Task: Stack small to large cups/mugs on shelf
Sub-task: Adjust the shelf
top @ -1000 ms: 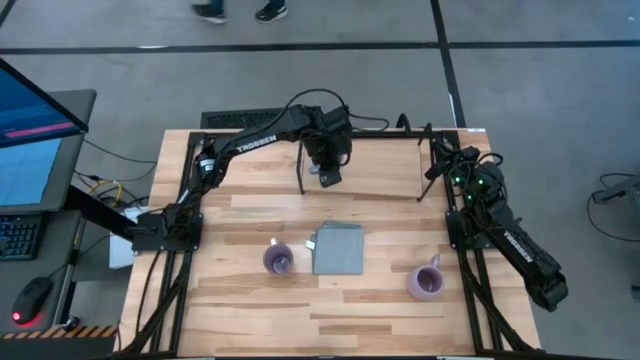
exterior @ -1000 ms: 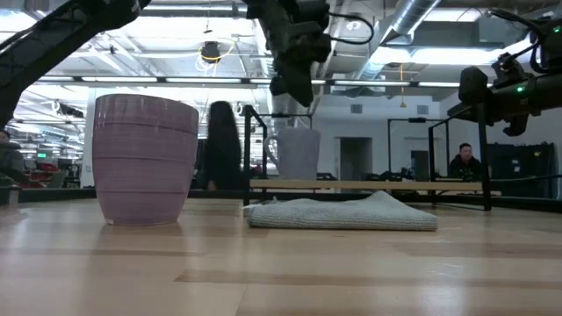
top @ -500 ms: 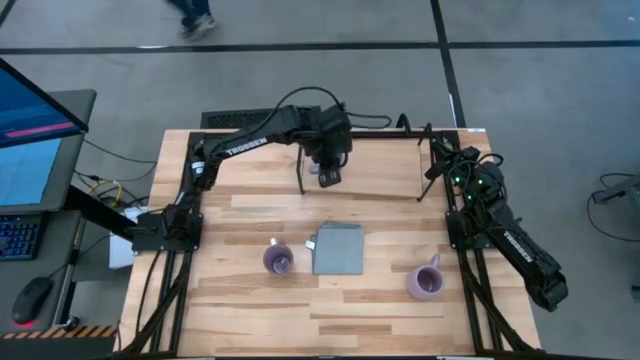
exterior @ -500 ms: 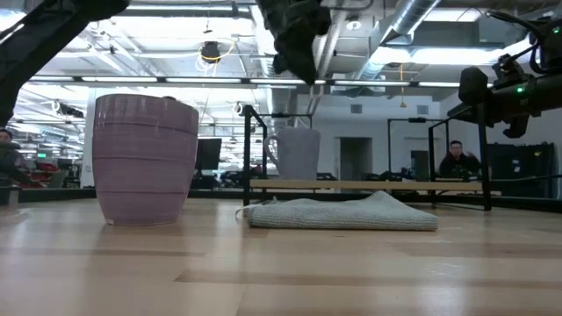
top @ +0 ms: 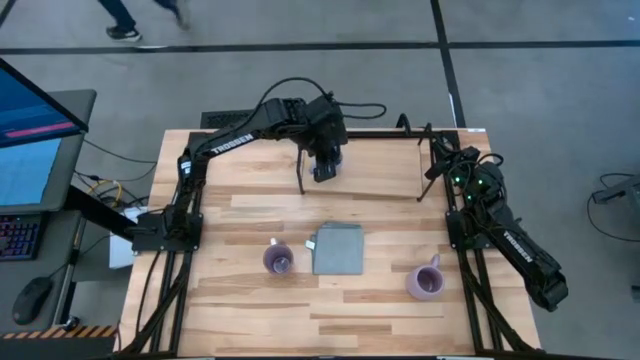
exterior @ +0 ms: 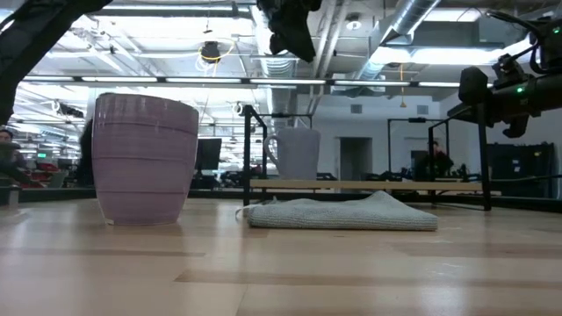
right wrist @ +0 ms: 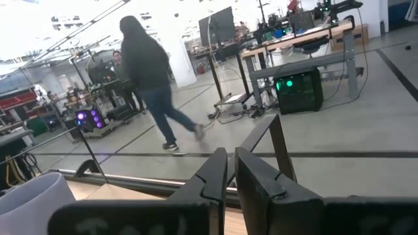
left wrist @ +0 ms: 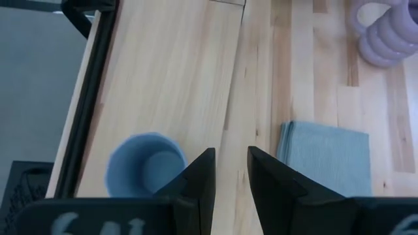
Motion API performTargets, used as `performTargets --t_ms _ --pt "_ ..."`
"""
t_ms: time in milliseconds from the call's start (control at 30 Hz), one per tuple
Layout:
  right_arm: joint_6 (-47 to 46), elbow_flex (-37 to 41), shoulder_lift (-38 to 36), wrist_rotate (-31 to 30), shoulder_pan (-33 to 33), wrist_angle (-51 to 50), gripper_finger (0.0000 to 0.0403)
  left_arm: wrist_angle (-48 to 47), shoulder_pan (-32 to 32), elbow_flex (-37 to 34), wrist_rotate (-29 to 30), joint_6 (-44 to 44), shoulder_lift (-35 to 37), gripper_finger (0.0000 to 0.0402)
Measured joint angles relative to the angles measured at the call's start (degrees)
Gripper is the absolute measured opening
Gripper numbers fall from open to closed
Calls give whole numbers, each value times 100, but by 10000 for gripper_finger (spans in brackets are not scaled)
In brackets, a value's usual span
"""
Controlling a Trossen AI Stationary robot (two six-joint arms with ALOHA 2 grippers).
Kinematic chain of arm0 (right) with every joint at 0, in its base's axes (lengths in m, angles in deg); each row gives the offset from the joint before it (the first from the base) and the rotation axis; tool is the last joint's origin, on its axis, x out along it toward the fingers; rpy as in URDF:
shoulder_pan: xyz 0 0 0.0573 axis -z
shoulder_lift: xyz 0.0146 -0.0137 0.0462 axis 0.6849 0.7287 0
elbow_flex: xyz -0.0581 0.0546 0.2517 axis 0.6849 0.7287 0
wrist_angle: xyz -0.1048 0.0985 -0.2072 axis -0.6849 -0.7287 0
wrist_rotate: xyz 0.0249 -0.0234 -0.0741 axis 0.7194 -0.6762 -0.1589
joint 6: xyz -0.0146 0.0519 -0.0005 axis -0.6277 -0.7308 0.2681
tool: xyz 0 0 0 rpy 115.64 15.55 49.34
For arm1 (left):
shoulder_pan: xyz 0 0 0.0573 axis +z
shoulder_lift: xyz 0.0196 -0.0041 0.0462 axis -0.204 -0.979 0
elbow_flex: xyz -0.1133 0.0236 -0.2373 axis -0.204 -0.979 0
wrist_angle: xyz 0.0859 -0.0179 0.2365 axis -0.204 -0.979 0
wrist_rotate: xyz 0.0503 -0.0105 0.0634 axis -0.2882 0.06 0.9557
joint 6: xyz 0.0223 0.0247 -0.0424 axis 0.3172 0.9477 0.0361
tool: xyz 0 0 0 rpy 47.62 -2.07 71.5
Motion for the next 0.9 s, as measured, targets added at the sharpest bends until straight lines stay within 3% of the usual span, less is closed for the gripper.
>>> performTargets --t_ms 167,400,567,700,900 --pt "17 0 1 0 0 3 55 86 20 -44 -1 40 -9 79" --pt "58 4 1 0 2 127 55 2231 0 -777 -463 408 0 79" --pt "228 0 1 2 2 156 55 1948 177 -1352 -510 379 128 79" --pt "237 1 1 2 2 189 55 2529 405 -2193 -631 292 710 79" --pt "241 4 1 2 2 219 55 4302 565 -4298 -670 182 2260 79"
